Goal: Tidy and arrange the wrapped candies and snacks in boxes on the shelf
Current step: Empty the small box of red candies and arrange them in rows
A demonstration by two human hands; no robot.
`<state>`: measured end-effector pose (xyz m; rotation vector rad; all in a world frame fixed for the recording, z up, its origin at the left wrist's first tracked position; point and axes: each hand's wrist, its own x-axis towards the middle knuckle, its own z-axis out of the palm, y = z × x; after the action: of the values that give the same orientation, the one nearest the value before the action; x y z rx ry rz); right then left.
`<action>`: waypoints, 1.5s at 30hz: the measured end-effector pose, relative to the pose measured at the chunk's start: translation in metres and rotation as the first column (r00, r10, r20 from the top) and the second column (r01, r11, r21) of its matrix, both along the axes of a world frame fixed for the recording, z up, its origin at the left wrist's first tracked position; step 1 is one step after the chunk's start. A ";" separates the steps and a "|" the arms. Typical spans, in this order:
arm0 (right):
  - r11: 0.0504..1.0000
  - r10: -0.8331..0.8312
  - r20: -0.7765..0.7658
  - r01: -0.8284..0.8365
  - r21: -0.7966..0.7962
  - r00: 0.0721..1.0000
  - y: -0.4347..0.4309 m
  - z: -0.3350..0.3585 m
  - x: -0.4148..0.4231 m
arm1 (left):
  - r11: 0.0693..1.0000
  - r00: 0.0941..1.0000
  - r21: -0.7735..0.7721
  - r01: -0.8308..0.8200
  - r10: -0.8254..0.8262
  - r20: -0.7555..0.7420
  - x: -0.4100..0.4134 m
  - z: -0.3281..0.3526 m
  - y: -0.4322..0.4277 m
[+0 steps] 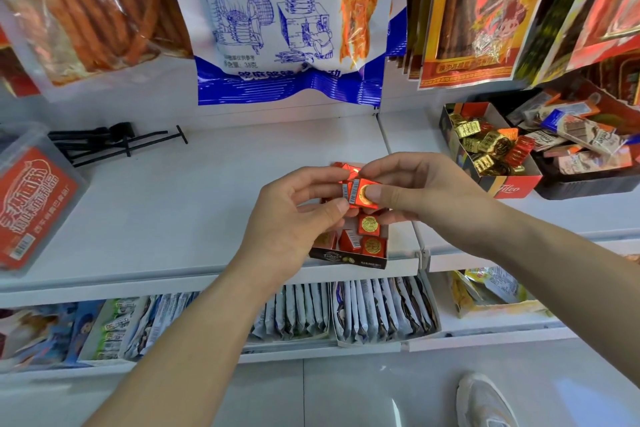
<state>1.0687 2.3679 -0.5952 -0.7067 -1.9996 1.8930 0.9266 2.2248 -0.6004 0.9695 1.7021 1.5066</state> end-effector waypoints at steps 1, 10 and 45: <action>1.000 -0.012 -0.005 0.012 -0.018 1.000 0.000 0.001 -0.003 | 1.000 1.000 -0.006 0.003 -0.003 0.014 -0.003 0.000 -0.001; 0.961 -0.127 0.266 0.053 0.270 0.955 -0.008 -0.010 -0.033 | 0.946 0.966 -0.278 -0.170 0.104 -0.236 -0.045 -0.031 -0.008; 0.764 -0.163 0.460 -0.183 0.618 0.873 0.002 -0.015 -0.037 | 0.934 0.962 -0.356 0.000 -0.098 -0.256 -0.033 -0.043 0.004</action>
<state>1.0316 2.3701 -0.6099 -1.0213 -2.7397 0.9065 0.8932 2.2285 -0.6430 1.0461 2.0374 1.0161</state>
